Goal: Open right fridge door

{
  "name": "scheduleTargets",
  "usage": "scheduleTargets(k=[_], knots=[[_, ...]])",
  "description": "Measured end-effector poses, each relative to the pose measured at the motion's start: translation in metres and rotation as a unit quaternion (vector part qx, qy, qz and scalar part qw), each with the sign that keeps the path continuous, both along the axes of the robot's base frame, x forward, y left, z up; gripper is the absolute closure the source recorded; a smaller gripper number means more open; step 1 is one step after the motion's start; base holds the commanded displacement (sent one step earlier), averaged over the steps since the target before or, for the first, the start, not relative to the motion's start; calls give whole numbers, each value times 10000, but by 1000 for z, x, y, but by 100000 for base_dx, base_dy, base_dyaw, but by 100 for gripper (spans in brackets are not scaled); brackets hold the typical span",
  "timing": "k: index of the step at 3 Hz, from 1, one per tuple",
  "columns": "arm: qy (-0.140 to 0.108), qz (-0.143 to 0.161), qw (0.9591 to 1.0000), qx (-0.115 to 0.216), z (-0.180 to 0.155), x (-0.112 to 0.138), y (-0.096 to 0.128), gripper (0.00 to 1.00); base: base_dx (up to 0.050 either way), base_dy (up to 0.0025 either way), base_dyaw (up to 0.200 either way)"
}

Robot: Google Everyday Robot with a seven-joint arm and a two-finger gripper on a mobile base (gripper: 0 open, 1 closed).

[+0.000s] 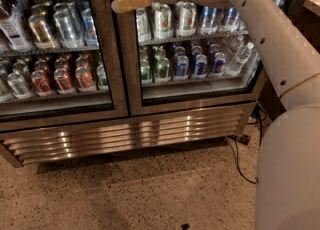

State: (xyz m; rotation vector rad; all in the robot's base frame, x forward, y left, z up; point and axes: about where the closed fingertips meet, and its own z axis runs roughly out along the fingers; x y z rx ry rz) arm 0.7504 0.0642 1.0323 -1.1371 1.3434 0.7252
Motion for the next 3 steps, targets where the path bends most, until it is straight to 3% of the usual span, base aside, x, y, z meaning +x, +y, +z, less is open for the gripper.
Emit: scheduleTargets(k=[1, 2, 3], knots=[[-73, -441, 9990, -44, 16, -20, -22, 0, 0, 0, 0], [-54, -529, 9985, 118, 22, -38, -27, 0, 0, 0, 0], [141, -111, 9981, 595, 20, -49, -10, 0, 0, 0, 0]])
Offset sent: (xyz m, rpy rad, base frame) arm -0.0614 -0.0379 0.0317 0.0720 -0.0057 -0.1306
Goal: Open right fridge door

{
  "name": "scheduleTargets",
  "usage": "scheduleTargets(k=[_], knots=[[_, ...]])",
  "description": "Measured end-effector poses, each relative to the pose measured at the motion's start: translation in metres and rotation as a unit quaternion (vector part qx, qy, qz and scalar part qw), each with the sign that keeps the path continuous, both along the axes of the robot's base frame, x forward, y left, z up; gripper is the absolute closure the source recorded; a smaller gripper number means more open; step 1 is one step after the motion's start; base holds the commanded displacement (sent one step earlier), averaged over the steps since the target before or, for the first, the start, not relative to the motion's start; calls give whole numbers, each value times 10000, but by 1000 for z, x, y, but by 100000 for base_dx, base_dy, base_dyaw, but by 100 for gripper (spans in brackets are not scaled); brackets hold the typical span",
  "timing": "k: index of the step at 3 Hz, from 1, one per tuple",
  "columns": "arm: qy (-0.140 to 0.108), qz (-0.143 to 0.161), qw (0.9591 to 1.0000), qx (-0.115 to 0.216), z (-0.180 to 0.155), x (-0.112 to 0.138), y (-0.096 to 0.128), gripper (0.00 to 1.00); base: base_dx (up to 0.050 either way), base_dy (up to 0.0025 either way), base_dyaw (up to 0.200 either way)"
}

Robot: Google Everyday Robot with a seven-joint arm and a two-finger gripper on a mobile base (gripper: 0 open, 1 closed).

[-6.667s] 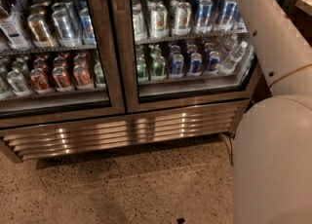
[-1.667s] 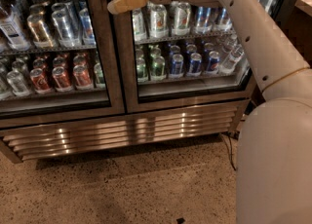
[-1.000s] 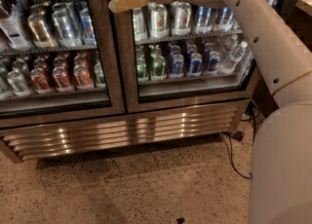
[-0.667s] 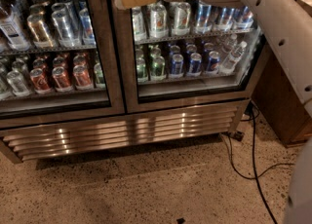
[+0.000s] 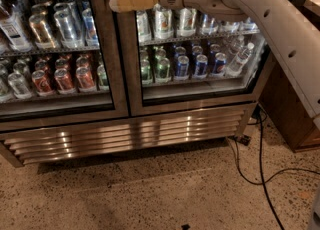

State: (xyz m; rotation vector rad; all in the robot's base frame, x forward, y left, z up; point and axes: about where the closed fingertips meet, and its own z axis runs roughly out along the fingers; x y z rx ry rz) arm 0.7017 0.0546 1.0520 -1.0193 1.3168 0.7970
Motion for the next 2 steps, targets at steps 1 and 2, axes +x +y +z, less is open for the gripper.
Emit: scheduleTargets(k=[1, 2], knots=[[238, 466, 9974, 487, -8, -6, 20, 0, 0, 0, 0], [238, 469, 9974, 487, -8, -6, 21, 0, 0, 0, 0]])
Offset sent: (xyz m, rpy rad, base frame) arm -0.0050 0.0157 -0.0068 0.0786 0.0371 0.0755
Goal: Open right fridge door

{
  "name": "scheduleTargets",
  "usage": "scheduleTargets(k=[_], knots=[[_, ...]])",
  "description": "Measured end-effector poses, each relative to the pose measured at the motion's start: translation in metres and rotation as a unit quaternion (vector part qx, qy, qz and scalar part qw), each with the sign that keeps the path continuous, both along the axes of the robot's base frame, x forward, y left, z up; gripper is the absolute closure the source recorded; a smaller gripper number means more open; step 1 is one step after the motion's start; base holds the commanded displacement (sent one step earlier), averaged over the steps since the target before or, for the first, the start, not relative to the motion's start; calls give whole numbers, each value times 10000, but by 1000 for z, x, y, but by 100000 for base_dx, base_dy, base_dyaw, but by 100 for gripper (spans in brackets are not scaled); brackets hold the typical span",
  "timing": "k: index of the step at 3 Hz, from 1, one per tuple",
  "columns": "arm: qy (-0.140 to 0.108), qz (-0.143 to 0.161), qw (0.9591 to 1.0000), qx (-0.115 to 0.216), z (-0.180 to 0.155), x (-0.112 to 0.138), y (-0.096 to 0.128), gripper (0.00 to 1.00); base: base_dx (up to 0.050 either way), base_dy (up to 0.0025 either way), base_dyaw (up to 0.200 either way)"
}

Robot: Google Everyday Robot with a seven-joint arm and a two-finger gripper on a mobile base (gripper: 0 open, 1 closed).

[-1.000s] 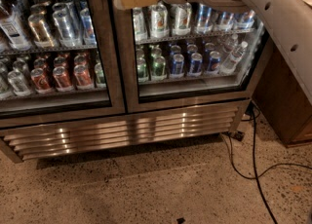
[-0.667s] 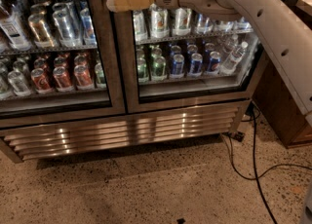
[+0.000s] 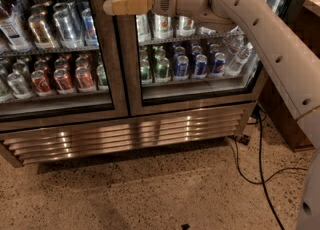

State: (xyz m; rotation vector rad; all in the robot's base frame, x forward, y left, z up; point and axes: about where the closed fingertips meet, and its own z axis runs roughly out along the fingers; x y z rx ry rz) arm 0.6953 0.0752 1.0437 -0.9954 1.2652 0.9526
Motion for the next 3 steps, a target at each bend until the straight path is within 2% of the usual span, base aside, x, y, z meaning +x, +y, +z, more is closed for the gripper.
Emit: scheduleTargets(k=[3], knots=[[94, 381, 9976, 571, -27, 37, 5, 0, 0, 0, 0]])
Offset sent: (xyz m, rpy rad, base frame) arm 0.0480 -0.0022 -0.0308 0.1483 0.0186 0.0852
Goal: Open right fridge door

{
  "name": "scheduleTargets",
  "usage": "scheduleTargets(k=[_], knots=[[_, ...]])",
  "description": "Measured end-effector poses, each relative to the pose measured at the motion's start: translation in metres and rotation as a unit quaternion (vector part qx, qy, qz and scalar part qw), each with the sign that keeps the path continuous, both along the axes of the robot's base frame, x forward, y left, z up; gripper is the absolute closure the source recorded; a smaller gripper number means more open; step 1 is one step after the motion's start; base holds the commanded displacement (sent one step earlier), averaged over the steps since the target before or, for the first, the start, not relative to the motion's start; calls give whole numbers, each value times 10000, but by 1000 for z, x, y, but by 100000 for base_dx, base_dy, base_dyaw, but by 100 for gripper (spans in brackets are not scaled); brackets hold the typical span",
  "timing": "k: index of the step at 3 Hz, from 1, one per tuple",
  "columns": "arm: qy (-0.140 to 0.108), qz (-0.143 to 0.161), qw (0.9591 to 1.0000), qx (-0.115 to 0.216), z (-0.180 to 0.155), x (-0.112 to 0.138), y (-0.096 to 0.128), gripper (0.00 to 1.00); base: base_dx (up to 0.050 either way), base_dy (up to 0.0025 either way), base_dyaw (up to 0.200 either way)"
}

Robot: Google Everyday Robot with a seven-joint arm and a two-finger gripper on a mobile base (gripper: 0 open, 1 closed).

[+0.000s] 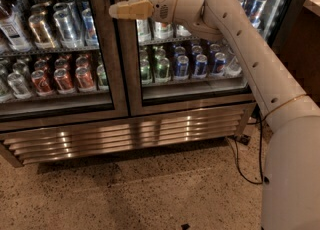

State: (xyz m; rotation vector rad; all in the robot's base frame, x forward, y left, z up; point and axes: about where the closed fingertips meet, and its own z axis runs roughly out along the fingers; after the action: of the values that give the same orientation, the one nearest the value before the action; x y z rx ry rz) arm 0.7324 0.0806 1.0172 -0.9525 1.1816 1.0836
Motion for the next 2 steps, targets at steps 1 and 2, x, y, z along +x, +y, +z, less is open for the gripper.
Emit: scheduleTargets(k=[1, 2], knots=[[-42, 49, 10000, -14, 3, 9, -2, 0, 0, 0, 0], [-126, 78, 9998, -114, 12, 17, -4, 0, 0, 0, 0]])
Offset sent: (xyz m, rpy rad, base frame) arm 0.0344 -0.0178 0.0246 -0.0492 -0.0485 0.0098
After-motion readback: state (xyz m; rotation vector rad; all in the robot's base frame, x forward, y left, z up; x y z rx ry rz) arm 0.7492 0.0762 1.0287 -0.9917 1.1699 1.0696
